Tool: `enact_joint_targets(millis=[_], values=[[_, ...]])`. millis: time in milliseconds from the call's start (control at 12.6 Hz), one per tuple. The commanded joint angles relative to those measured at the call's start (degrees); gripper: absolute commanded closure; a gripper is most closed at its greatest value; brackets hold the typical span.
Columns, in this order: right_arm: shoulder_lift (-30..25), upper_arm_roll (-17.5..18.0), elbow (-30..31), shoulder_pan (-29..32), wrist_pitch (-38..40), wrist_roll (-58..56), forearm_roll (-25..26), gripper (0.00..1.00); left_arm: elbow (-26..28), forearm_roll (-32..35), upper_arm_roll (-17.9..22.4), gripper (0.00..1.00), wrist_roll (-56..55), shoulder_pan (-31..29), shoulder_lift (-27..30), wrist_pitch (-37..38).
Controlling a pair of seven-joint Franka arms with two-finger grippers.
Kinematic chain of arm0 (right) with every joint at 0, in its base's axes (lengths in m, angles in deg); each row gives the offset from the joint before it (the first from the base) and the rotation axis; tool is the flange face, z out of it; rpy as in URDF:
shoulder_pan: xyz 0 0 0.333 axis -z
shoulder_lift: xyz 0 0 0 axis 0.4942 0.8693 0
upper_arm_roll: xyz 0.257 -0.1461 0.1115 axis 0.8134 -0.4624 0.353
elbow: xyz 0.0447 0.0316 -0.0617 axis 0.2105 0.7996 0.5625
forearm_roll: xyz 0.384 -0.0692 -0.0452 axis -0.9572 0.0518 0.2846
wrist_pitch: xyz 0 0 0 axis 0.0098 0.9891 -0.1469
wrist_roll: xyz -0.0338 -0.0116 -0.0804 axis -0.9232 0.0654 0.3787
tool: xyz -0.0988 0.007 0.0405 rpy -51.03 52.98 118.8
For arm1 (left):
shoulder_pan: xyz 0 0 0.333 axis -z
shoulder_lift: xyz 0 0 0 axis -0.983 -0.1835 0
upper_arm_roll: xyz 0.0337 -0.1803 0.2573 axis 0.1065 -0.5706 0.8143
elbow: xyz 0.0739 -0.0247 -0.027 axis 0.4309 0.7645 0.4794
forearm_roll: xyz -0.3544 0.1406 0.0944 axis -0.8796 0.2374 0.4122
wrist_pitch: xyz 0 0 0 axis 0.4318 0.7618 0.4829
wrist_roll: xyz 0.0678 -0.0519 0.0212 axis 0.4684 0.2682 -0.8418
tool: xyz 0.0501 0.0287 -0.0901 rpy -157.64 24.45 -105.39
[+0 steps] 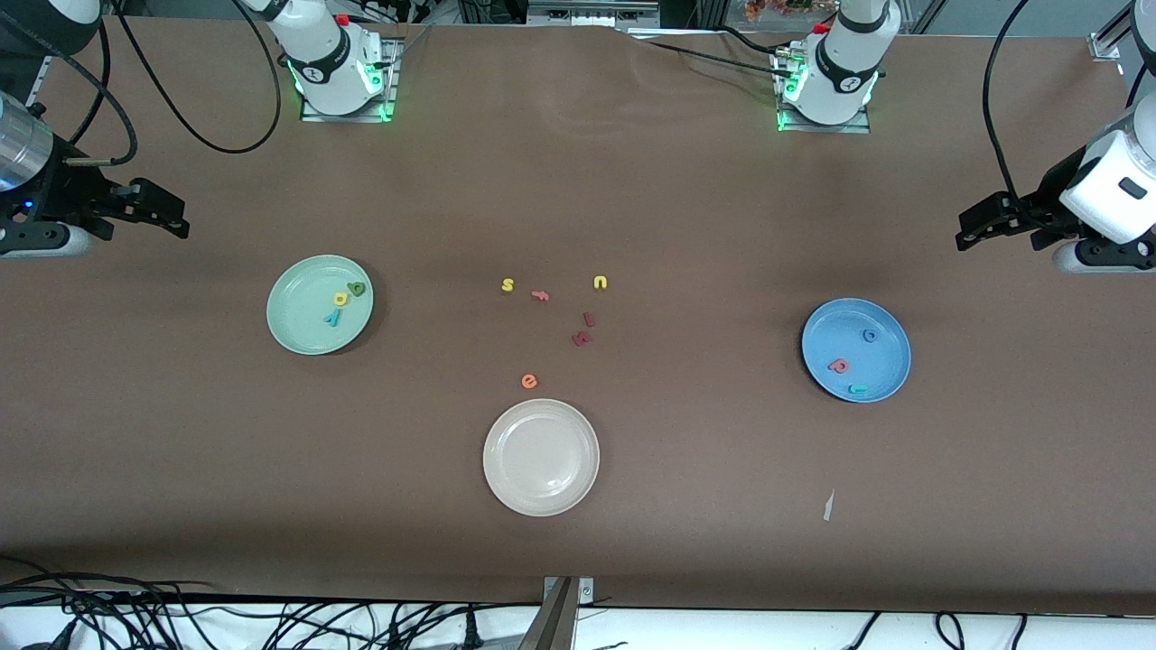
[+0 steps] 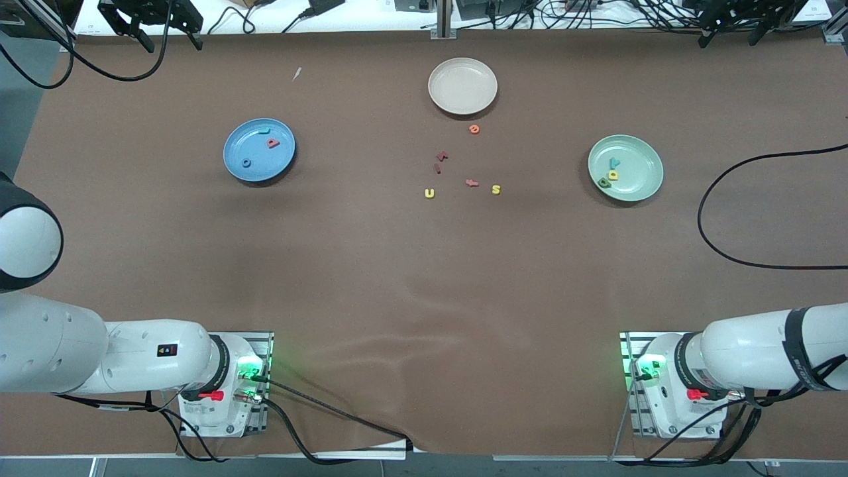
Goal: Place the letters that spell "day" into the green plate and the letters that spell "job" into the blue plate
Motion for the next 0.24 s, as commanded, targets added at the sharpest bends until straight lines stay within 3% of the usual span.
enact_joint_targets(millis=[0,158], values=[[0.4,0.4,-1.4,0.2,0.9,0.2,1.0,0.0,0.8,-0.4,-0.1,0.0,1.3,-0.2,1.3,0.8],[0.4,0.4,-1.4,0.2,1.3,0.5,1.0,0.0,0.7,-0.4,-0.1,0.0,1.3,-0.3,1.1,0.7]])
